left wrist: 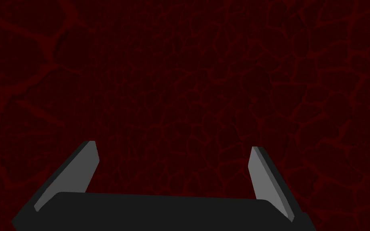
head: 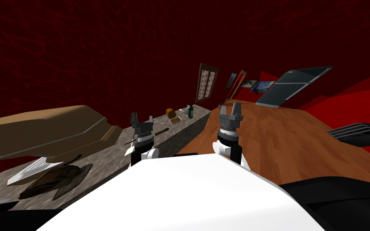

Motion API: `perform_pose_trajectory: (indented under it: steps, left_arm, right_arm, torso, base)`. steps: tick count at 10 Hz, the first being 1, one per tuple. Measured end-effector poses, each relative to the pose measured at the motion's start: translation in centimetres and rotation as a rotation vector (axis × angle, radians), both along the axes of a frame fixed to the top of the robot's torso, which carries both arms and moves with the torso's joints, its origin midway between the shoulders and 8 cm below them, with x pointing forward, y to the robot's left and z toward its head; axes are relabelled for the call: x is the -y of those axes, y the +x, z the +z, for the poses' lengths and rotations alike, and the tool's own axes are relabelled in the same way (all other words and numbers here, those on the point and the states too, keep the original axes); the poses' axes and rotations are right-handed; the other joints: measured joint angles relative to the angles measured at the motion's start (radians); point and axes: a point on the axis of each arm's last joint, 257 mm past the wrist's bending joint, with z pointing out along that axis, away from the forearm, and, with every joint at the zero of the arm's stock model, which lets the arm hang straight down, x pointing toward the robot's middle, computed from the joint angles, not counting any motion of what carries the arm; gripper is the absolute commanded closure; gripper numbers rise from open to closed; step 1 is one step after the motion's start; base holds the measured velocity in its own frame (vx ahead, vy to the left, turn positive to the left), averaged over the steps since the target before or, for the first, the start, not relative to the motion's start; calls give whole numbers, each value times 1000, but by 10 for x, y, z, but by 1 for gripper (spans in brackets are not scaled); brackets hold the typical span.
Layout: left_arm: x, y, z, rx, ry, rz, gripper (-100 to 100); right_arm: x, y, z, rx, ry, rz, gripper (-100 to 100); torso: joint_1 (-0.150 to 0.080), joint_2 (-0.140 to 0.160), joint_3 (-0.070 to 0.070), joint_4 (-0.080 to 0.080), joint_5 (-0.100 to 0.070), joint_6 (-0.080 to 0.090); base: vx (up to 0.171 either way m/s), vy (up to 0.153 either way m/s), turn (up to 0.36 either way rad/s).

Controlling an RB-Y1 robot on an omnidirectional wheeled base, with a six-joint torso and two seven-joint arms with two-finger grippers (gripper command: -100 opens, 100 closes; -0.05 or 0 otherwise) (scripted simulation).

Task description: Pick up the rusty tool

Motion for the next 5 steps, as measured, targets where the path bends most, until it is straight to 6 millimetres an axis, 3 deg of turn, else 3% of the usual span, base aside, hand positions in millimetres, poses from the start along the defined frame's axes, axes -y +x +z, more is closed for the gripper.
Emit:
perform_pose_trajectory:
  steps: [5]
  left_arm:
    - [17,38,-14,-67,31,-110,-100]
  right_arm:
    - [0,0,0,0,0,0,0]
  torso:
    - [-1,-1,-1,0,0,0]
  base:
    - [7,-7,-22]
